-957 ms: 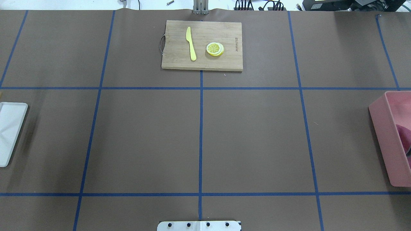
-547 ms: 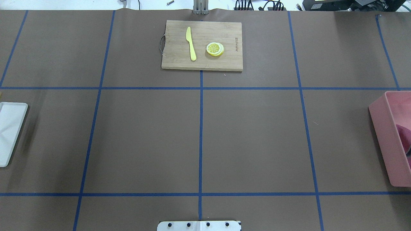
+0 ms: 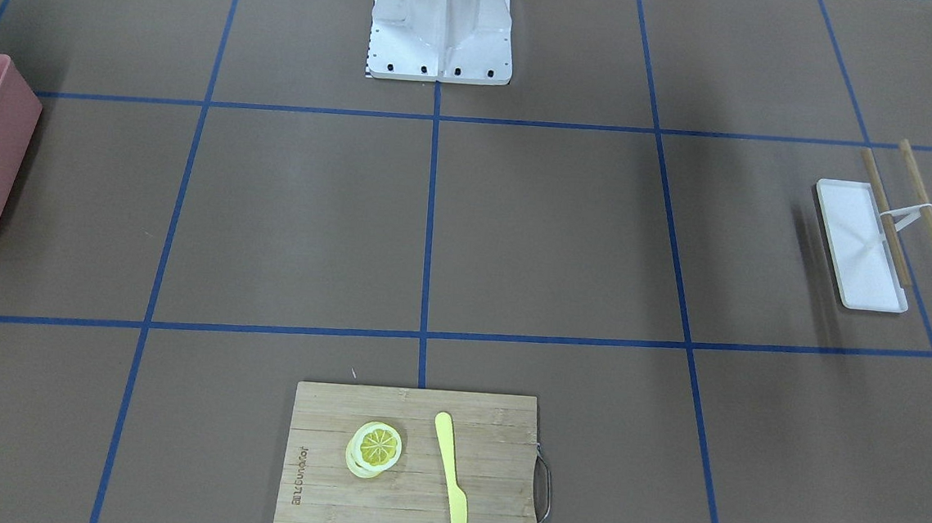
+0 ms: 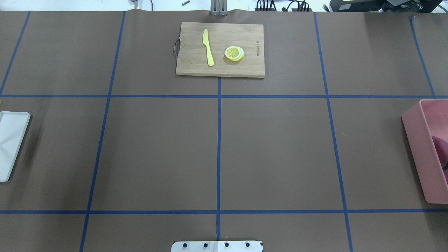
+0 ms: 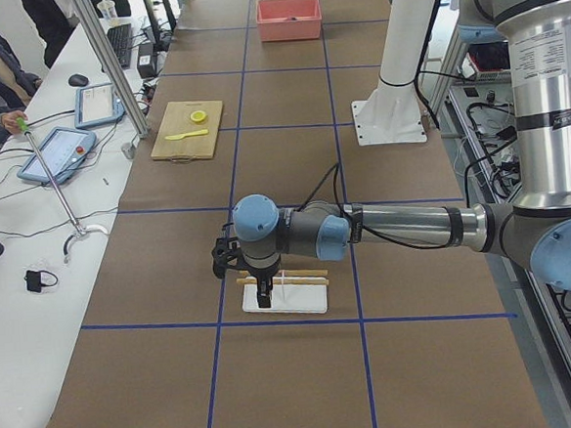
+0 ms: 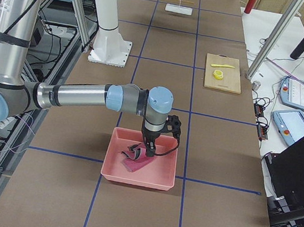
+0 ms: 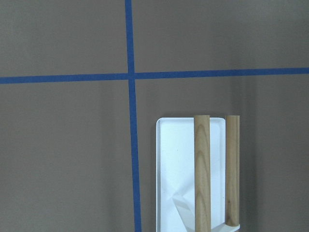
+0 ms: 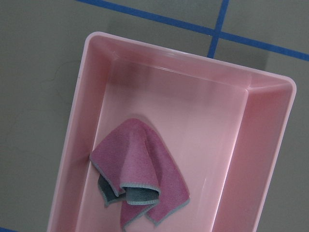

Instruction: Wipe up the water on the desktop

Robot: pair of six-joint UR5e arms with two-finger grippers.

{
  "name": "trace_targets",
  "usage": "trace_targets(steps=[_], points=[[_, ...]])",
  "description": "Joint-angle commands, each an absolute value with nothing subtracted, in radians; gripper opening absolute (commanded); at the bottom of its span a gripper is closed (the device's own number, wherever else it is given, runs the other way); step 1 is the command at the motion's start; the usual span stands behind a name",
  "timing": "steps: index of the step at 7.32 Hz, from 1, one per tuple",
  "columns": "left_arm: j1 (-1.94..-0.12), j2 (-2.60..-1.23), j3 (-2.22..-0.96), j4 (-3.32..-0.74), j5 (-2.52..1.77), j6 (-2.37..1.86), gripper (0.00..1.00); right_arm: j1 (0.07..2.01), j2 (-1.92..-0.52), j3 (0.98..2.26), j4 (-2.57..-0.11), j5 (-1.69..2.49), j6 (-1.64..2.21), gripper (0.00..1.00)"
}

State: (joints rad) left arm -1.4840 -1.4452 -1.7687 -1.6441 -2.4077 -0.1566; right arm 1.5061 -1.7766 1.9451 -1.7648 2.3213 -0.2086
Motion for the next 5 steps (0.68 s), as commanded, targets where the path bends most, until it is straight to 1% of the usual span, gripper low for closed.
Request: trace_targets(steps=[1, 5], points=[[-1.497, -1.447, -1.784, -1.618, -2.404, -0.156, 0.98, 1.516, -1.798, 1.947, -1.761, 2.322, -0.209, 1.00], [-1.497, -1.445, -1.789, -1.623, -2.411, -0.166, 0.98, 1.528, -1.831, 1.942, -1.735, 2.319, -0.210, 1.00]])
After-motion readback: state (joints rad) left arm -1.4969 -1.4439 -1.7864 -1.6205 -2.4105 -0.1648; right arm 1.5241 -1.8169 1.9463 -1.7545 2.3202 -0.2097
